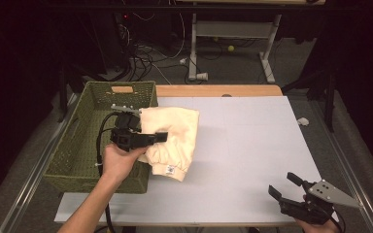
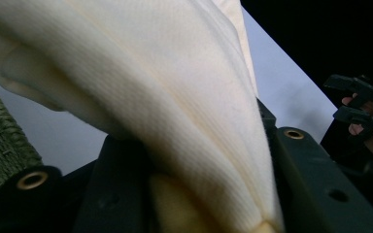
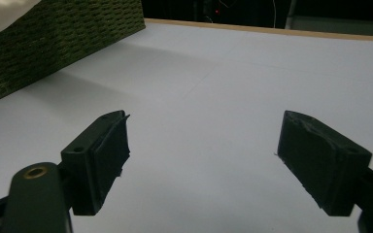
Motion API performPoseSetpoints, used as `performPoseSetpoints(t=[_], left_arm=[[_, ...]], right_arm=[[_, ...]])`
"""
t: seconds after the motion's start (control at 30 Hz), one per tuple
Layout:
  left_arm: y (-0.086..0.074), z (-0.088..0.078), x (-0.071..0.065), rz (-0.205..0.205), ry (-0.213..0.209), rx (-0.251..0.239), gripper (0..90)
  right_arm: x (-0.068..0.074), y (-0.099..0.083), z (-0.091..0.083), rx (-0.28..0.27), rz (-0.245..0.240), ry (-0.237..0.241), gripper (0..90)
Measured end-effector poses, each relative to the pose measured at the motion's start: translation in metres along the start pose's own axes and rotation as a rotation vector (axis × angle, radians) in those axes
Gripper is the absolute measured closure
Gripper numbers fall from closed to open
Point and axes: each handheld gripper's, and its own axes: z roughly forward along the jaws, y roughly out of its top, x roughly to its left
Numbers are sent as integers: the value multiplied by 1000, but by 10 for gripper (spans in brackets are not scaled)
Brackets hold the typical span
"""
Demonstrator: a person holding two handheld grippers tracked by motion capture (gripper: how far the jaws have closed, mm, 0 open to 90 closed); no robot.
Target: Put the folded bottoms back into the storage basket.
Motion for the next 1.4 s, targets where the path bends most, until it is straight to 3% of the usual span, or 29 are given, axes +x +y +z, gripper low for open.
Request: performPoseSetpoints(t=[1.4], left_arm=[[-21,-51,28,-72,62,-102,601]], right_arm=[[0,0,1,4,0,-4,196]])
